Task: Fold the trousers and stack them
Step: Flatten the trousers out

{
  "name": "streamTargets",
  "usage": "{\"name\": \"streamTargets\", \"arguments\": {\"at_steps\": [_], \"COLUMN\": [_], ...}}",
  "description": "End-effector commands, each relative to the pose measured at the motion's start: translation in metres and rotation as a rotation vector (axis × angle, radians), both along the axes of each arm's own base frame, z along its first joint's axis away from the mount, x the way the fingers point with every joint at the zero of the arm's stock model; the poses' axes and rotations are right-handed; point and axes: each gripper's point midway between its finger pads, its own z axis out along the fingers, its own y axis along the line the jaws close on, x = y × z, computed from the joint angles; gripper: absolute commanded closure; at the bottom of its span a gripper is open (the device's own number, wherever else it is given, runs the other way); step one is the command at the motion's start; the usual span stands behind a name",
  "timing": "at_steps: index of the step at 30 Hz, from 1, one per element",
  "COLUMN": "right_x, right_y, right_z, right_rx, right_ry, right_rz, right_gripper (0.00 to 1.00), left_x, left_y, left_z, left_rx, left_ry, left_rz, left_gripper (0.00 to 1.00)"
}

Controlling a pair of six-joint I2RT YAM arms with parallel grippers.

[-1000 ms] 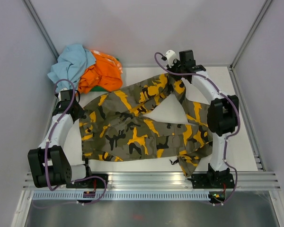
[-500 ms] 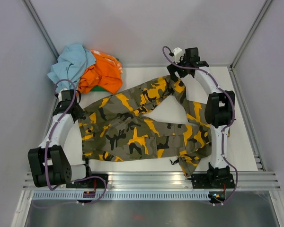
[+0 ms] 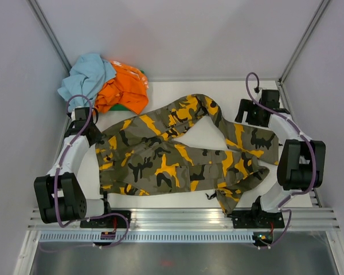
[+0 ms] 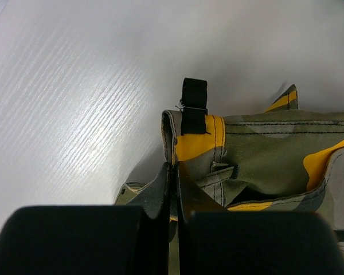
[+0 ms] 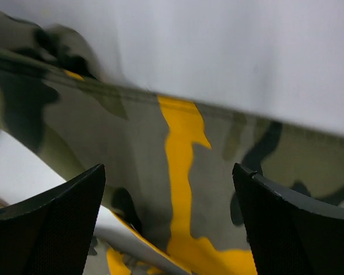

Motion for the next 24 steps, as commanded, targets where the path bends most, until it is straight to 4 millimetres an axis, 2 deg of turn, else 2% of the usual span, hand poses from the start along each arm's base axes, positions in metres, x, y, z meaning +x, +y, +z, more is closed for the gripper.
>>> {"name": "streamTargets", "arguments": {"at_steps": [1,3,8,11,13,14,15,17,19,20,22,23,24], "right_x": [-0.023,-0.033,-0.039,-0.040,-0.042,-0.043,-0.043,-0.046,-0.047,-0.048,-0.049,-0.048,-0.050], "right_y": [-0.015,-0.028,-0.042,-0.053,-0.063,-0.066,-0.072,-0.072,-0.065,-0.063,-0.058,-0.058,-0.059], "right_z": [-0.013,-0.029,-0.071,-0.081,-0.088,-0.094,-0.096,-0.109,-0.116,-0.122,-0.124,-0.119,-0.116], "right_rx": [-0.036,-0.079,-0.153,-0.220,-0.274,-0.287,-0.312,-0.315,-0.282,-0.271,-0.250,-0.249,-0.253], "right_ry": [0.026,0.055,0.146,0.179,0.198,0.213,0.217,0.245,0.258,0.271,0.278,0.272,0.277], "right_rz": [-0.141,-0.165,-0.169,-0.178,-0.192,-0.197,-0.214,-0.211,-0.196,-0.188,-0.174,-0.176,-0.180], "right_gripper": [0.02,0.02,0.04,0.07,0.14,0.19,0.28,0.37,0.55,0.72,0.85,1.00,1.00], "left_x": [0.004,0.003,0.000,-0.003,-0.005,-0.005,-0.006,-0.006,-0.007,-0.007,-0.008,-0.009,-0.012], "left_y": [0.000,-0.001,-0.004,-0.003,-0.002,-0.003,-0.003,-0.003,-0.003,-0.003,-0.002,-0.002,0.000], "left_z": [0.016,0.016,0.017,0.021,0.023,0.023,0.023,0.023,0.023,0.024,0.028,0.029,0.029], "left_rx": [0.006,0.002,-0.008,-0.001,0.007,0.005,0.004,0.002,0.001,0.001,0.007,0.012,0.016], "left_ry": [-0.034,-0.036,-0.048,-0.055,-0.060,-0.061,-0.061,-0.062,-0.062,-0.062,-0.070,-0.069,-0.060], "left_rz": [-0.029,-0.032,-0.039,-0.039,-0.035,-0.034,-0.034,-0.031,-0.030,-0.030,-0.028,-0.028,-0.023], "left_gripper": [0.98,0.98,0.98,0.98,0.98,0.98,0.98,0.98,0.98,0.98,0.98,0.98,0.98]}}
